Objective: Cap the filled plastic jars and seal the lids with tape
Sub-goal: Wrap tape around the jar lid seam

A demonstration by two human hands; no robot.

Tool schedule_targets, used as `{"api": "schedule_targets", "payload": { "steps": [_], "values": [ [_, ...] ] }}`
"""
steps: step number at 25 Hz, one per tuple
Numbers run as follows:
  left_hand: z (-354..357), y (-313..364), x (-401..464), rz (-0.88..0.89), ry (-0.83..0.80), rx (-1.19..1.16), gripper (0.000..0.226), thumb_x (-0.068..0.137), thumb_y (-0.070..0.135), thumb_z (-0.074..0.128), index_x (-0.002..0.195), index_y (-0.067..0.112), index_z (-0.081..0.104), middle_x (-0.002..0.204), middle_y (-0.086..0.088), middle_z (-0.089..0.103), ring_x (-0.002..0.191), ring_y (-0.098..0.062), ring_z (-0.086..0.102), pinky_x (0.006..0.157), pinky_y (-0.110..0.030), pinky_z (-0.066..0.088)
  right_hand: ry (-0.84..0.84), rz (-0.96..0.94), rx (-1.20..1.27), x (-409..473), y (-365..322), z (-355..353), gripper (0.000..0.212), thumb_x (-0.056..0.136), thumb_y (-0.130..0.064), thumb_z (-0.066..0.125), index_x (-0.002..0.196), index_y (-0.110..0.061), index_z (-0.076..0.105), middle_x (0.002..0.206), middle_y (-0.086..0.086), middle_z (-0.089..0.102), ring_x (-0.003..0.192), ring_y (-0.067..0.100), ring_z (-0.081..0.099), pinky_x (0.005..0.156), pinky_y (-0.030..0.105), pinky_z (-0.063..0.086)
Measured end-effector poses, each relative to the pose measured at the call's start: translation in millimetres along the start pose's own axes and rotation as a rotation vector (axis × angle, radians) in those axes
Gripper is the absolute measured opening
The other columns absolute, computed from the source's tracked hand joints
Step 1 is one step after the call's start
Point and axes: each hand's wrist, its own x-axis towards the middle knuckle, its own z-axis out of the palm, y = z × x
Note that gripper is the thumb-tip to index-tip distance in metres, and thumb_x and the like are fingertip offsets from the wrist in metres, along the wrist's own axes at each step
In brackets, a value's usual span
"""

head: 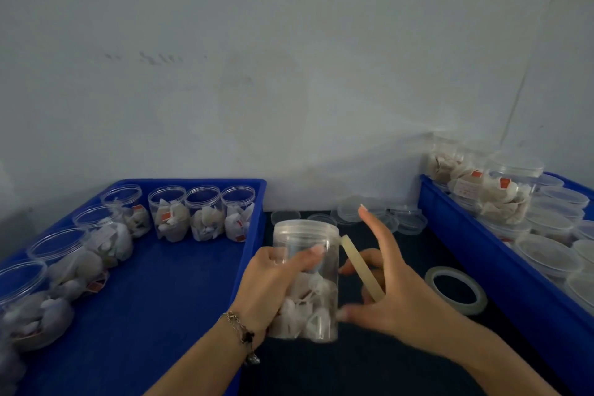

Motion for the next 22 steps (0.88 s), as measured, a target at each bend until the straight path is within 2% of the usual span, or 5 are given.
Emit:
{"api": "schedule_targets", "payload": {
  "steps": [5, 10, 12, 15, 22],
  "values": [
    [-4, 3, 0, 0.015, -0.093, -0.064, 0.035, 0.058, 0.052, 0.08, 0.061, 0.02, 0.068, 0.068, -0.01, 0.065, 0.062, -0.023, 0.064, 0.064, -0.035, 0.054, 0.272, -0.167, 0.027, -20, 7, -1, 0.073, 0.067, -0.081, 0.054, 0.13, -0.058, 0.024, 0.086, -0.007, 0.067, 0.064, 0.009, 0.063, 0.057, 0.017, 0.05],
    [-5, 2, 1, 0.008, -0.087, 0.055, 0.048, 0.05, 0.058, 0.082, 0.073, 0.018, 0.068, 0.07, -0.006, 0.069, 0.062, -0.02, 0.067, 0.06, -0.032, 0.055, 0.529, -0.41, -0.72, -15, 2, -31, 0.044, 0.088, -0.054, 0.047, 0.111, -0.02, 0.064, 0.06, -0.013, 0.06, 0.042, -0.001, 0.048, 0.038, 0.006, 0.033],
    [-6, -2, 6, -0.012, 0.06, 0.174, 0.07, 0.042, 0.062, 0.082, 0.091, 0.016, 0.063, 0.085, -0.006, 0.07, 0.074, -0.02, 0.069, 0.067, -0.036, 0.058, 0.549, -0.509, -0.876, -17, -5, -36, 0.042, 0.087, -0.049, 0.046, 0.101, -0.018, 0.071, 0.062, -0.017, 0.061, 0.049, -0.011, 0.039, 0.045, 0.002, 0.026],
    [-5, -4, 8, -0.018, 0.218, 0.317, 0.072, 0.039, 0.061, 0.08, 0.095, 0.026, 0.05, 0.092, 0.005, 0.063, 0.079, -0.009, 0.064, 0.058, -0.021, 0.05, 0.575, -0.648, -0.941, -21, -11, -44, 0.041, 0.086, -0.047, 0.047, 0.091, -0.016, 0.074, 0.066, -0.013, 0.067, 0.051, -0.005, 0.051, 0.049, 0.007, 0.033],
    [-4, -4, 3, 0.027, 0.275, 0.28, 0.101, 0.024, 0.074, 0.072, 0.107, 0.02, 0.05, 0.096, 0.005, 0.062, 0.084, -0.009, 0.063, 0.065, -0.024, 0.052, 0.555, -0.673, -0.919, -21, -5, -41, 0.051, 0.098, -0.048, 0.035, 0.092, -0.016, 0.075, 0.058, -0.011, 0.06, 0.044, 0.003, 0.052, 0.041, 0.013, 0.039]
  ]
}}
